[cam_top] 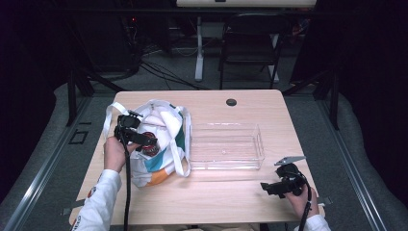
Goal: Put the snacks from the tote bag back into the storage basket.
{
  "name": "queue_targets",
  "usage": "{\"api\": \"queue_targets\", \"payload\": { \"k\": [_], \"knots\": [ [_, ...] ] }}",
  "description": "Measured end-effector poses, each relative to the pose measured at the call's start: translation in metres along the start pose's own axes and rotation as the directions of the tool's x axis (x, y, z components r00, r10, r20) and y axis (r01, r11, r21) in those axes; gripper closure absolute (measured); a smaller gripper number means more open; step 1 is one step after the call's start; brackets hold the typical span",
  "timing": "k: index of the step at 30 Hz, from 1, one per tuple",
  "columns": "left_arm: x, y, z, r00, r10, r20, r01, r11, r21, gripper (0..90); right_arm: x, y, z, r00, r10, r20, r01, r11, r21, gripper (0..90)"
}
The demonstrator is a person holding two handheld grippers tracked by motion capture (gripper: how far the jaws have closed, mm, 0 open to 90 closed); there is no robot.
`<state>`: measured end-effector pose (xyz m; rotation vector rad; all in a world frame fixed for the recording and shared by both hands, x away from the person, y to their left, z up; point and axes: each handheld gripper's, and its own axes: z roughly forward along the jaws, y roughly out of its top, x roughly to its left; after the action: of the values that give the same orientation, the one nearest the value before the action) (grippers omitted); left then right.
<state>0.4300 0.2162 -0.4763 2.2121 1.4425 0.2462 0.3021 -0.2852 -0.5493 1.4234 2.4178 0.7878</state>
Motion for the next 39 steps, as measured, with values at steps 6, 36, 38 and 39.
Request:
{"api": "queue_targets", "payload": {
  "k": [6,36,38,39],
  "knots": [
    [0.002,0.004,0.012,1.0000,-0.006,0.003,0.006,0.9994,0.035,1.1,0.000,0.000,0.001,1.0000,0.002,-0.001,-0.002,1.000,0.004,13.6],
    [0.003,0.005,0.033,0.9977,-0.017,-0.066,0.023,0.9946,0.101,25.4,0.000,-0.001,-0.001,1.0000,0.000,-0.003,0.000,1.000,0.004,13.7],
    [0.003,0.005,0.033,0.9974,-0.011,-0.071,0.018,0.9945,0.103,25.4,0.000,-0.001,-0.001,1.0000,0.002,-0.006,-0.002,1.000,0.001,13.6],
    [0.002,0.005,0.033,0.9975,-0.009,-0.071,0.016,0.9945,0.104,25.4,0.000,-0.001,-0.001,1.0000,0.003,-0.002,-0.003,1.000,-0.004,13.6]
  ]
}}
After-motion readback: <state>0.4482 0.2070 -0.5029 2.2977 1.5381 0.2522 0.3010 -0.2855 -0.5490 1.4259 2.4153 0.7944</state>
